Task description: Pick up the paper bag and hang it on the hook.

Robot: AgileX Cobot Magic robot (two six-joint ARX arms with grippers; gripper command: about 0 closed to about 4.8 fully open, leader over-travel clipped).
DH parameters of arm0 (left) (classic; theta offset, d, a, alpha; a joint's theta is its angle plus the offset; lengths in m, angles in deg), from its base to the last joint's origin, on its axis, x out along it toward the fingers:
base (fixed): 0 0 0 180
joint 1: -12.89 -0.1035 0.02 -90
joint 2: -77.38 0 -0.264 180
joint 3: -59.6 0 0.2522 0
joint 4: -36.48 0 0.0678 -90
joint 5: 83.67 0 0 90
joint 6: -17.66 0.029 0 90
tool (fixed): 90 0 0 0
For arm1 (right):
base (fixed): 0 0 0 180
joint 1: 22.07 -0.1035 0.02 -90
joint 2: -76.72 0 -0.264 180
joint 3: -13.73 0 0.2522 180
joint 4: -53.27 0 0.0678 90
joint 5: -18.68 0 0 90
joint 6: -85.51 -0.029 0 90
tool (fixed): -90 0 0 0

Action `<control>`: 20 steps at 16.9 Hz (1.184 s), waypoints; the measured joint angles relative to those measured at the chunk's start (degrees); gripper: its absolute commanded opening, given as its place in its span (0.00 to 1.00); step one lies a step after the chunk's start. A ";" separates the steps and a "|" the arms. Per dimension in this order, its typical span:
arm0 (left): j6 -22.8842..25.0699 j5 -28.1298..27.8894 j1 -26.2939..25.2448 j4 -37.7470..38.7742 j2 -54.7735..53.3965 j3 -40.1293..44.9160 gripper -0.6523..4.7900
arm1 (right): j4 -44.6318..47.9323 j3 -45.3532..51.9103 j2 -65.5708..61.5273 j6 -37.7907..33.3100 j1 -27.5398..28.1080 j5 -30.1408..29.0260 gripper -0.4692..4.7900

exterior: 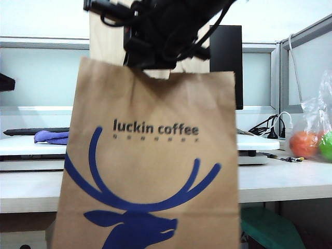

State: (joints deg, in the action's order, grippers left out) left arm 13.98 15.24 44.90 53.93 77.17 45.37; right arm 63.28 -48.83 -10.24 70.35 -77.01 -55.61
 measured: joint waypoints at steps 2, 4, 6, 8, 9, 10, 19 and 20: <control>0.00 0.00 0.00 0.00 0.00 0.00 0.11 | -0.09 -1.57 -1.86 -0.09 0.33 -1.29 0.08; 0.00 0.00 0.00 0.02 0.00 0.00 0.11 | 0.11 -3.58 -3.45 -0.07 0.28 -1.73 0.08; 0.00 0.00 0.00 0.00 0.00 0.00 0.11 | -2.03 -3.87 -4.66 -0.09 0.72 -1.81 0.08; 0.00 0.00 0.00 0.00 0.00 0.00 0.11 | -4.24 -3.87 -5.64 -0.11 0.90 -1.81 0.08; 0.00 0.00 0.00 0.02 0.00 0.00 0.11 | -4.61 -3.87 -6.32 -0.11 1.01 -1.84 0.08; 0.00 -0.02 0.00 0.04 0.00 0.00 0.11 | -4.85 -3.87 -7.08 -0.11 1.03 -1.81 0.09; 0.00 -0.02 0.00 0.00 0.00 0.00 0.11 | -11.21 -3.82 -0.37 -0.24 0.87 -2.45 0.48; 0.00 -0.02 0.00 0.00 0.00 0.00 0.11 | -16.20 -3.85 4.63 -0.02 0.90 -1.68 0.48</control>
State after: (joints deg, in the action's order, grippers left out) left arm 13.98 15.22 44.90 53.93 77.17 45.37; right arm 47.09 -52.67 -5.60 70.33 -76.11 -57.30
